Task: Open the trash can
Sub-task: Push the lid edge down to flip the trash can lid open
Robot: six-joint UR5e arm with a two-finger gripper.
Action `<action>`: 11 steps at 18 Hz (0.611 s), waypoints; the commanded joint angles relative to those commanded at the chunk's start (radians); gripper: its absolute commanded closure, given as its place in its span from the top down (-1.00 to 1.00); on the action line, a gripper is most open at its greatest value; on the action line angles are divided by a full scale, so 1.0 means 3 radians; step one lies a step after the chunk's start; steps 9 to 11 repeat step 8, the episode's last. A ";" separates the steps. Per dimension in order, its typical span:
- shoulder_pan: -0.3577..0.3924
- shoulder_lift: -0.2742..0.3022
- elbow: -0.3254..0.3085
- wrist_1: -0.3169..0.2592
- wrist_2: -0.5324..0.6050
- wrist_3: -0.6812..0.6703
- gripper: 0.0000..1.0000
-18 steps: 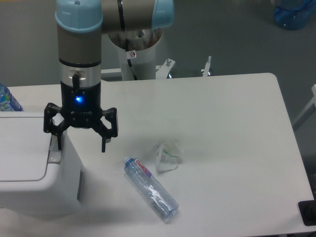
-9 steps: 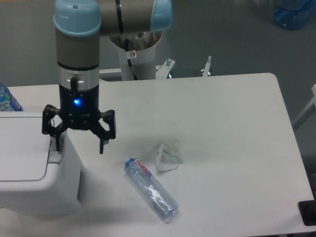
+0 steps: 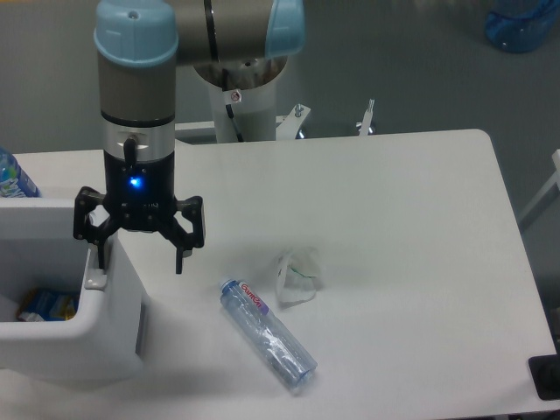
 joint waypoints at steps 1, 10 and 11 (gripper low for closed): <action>0.0000 0.0000 0.0066 0.0000 0.0000 0.0020 1.00; 0.0158 0.0051 0.0159 -0.0020 0.0265 0.0552 1.00; 0.0158 0.0051 0.0159 -0.0020 0.0265 0.0552 1.00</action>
